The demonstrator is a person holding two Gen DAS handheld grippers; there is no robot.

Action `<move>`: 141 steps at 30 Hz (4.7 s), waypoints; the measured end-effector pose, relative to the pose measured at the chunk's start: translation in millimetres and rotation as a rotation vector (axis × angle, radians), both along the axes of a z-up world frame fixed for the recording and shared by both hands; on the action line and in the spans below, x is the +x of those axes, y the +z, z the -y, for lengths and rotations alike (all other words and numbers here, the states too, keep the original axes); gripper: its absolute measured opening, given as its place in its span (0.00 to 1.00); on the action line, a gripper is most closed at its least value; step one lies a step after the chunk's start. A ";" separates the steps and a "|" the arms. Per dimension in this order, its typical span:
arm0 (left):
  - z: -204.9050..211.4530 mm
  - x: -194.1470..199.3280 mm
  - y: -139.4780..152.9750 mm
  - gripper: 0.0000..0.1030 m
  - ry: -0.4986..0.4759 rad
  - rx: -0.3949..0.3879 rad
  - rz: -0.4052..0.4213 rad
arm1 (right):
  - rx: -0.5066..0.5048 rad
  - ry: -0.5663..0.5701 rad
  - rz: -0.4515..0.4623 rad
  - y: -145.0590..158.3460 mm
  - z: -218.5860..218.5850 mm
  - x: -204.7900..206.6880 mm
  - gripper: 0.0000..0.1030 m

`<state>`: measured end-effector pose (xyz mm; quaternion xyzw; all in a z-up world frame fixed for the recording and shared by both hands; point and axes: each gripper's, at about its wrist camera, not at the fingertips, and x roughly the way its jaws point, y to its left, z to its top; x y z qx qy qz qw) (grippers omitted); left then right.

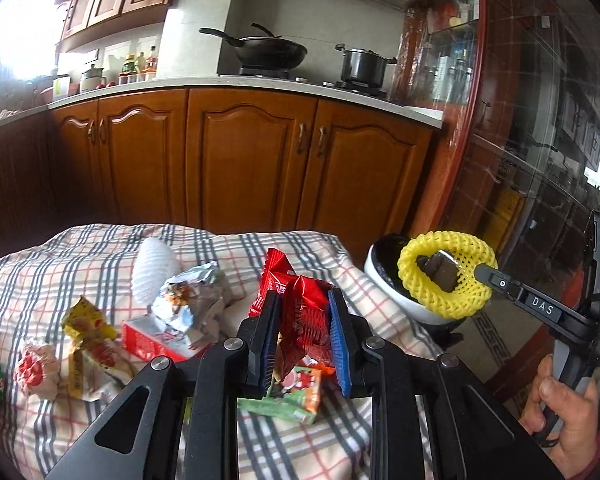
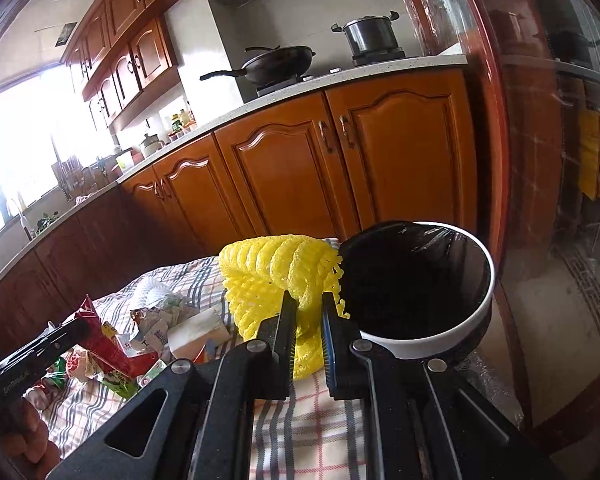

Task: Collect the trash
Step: 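Carry both items over the white bin and open both tools to drop them, then grasp the crumpled printed wrapper with the left tool while the right tool grasps the red packet, then move both held wrappers over the bin and open both tools to release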

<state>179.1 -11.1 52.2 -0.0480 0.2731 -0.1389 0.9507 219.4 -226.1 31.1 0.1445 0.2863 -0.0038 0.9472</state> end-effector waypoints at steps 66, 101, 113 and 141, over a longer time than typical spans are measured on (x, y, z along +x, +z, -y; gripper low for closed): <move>46.1 167.9 -48.5 0.65 -0.129 -0.074 -0.170 | 0.157 -0.030 -0.071 -19.0 101.2 38.6 0.81; -114.1 68.7 -31.3 0.72 0.155 -0.026 -0.186 | 0.203 0.239 -0.210 -55.4 -67.6 30.7 0.84; -99.9 133.9 -55.5 0.53 0.148 0.087 -0.267 | 0.164 0.270 -0.298 -77.6 -84.7 52.0 0.68; -80.4 72.9 -23.6 0.21 -0.008 -0.032 -0.151 | 0.180 0.221 -0.188 -37.0 -39.5 26.5 0.11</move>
